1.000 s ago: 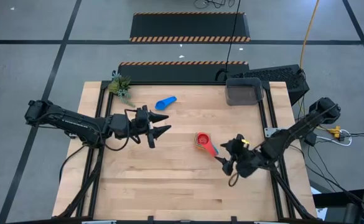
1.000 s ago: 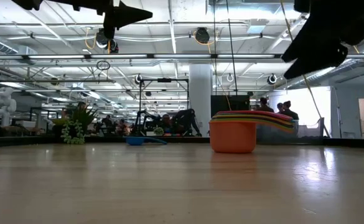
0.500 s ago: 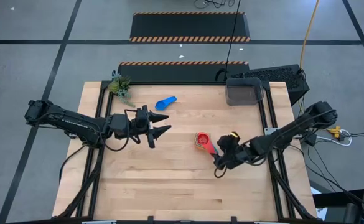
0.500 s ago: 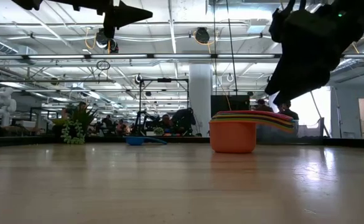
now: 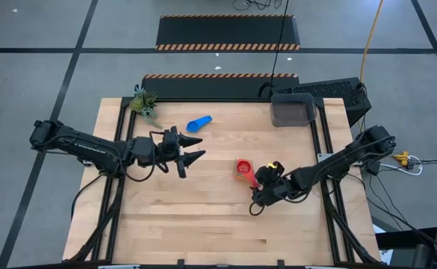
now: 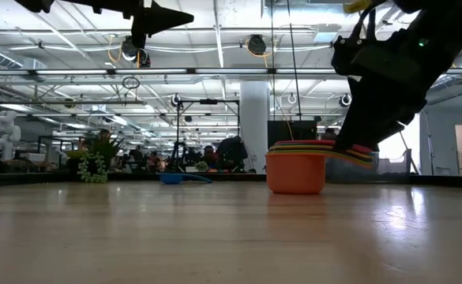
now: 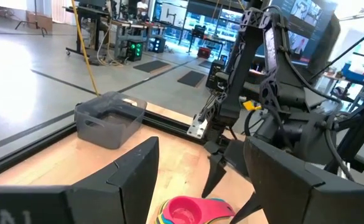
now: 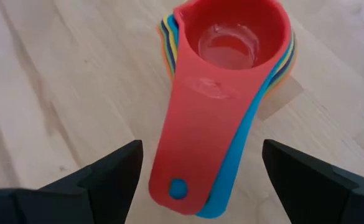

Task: Nest measuring cups in basket
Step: Stack the light red measuring cup on top of the light blue measuring cup

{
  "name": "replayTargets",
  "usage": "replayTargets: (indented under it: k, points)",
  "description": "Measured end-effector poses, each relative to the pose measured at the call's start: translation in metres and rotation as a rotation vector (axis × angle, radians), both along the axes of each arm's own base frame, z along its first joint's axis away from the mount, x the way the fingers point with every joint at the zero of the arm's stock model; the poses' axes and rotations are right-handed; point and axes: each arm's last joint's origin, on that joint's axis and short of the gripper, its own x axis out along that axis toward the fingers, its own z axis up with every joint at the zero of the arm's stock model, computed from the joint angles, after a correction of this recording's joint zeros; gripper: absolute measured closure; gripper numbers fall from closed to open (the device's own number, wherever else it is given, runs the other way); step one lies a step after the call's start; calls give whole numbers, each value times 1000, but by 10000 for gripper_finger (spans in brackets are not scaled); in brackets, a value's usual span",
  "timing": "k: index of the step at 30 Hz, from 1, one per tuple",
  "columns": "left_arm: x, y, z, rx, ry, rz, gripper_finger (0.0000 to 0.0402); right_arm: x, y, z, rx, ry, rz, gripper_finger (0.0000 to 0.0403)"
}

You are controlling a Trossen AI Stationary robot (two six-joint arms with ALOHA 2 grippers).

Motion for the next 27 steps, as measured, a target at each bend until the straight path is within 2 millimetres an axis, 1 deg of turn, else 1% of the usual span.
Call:
replayTargets:
  k: [6, 9, 12, 19, 22, 25, 27]
  points:
    - [0, 0, 0, 0, 0, 0, 165, 2, 0, -7, -15, 36, -3, 79]
    - [0, 0, 0, 0, 0, 0, 165, 2, -1, -6, -16, 36, -6, 90]
    - [0, 0, 0, 0, 0, 0, 165, 0, -2, -5, -21, 48, -5, 116]
    - [0, 0, 0, 0, 0, 0, 165, -2, -5, -7, -2, 94, 6, 204]
    - [0, 0, 0, 2, 1, 0, 165, 0, -4, -7, 0, 88, 24, 228]
    - [0, 0, 0, 12, 5, 1, 165, 0, -4, -7, -1, 84, 30, 229]
    - [0, 0, -1, 22, 16, 10, 165, 0, -4, -7, -3, 84, 33, 217]
